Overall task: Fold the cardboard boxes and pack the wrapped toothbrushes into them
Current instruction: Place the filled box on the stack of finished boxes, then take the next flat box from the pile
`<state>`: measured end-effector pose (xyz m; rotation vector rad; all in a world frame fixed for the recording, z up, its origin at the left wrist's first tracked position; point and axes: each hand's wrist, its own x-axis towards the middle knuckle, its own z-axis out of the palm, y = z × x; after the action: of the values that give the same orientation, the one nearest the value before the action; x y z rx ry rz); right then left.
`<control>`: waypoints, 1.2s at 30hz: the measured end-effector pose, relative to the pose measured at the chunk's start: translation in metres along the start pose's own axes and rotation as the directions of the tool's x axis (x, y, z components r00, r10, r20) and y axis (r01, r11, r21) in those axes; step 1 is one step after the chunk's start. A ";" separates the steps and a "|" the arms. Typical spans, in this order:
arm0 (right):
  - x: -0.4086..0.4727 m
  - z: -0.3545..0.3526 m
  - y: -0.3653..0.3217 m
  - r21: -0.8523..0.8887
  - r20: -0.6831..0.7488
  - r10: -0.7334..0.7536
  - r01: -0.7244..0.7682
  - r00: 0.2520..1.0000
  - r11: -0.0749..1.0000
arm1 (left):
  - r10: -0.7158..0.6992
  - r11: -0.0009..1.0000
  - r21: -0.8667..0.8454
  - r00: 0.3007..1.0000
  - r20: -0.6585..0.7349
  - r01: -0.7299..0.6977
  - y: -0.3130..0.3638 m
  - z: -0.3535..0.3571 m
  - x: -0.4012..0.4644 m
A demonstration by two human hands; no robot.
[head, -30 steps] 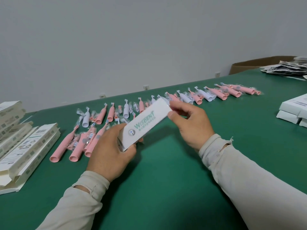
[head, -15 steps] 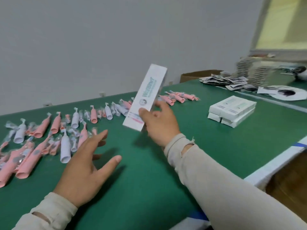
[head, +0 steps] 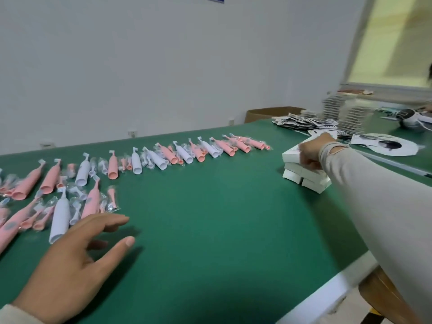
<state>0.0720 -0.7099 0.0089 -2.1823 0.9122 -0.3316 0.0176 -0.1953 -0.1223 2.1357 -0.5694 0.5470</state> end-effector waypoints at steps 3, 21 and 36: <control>0.002 0.007 0.001 -0.310 -0.094 -0.064 0.032 0.994 0.950 | -0.009 0.999 0.044 1.000 0.006 0.008 -0.014 -0.001 0.001; -0.072 0.048 -0.005 -0.700 -0.108 -0.544 0.325 0.832 0.636 | -0.036 0.996 0.085 0.998 0.051 0.031 -0.036 0.000 0.004; -0.287 0.257 -0.101 0.255 0.308 -0.817 0.785 0.488 0.565 | -0.286 0.931 0.099 0.872 -0.397 0.351 0.005 -0.046 -0.010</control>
<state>0.0420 -0.3246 -0.0857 -2.3389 -0.4321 -0.3246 -0.0011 -0.1582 -0.0991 2.1431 0.0516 0.8133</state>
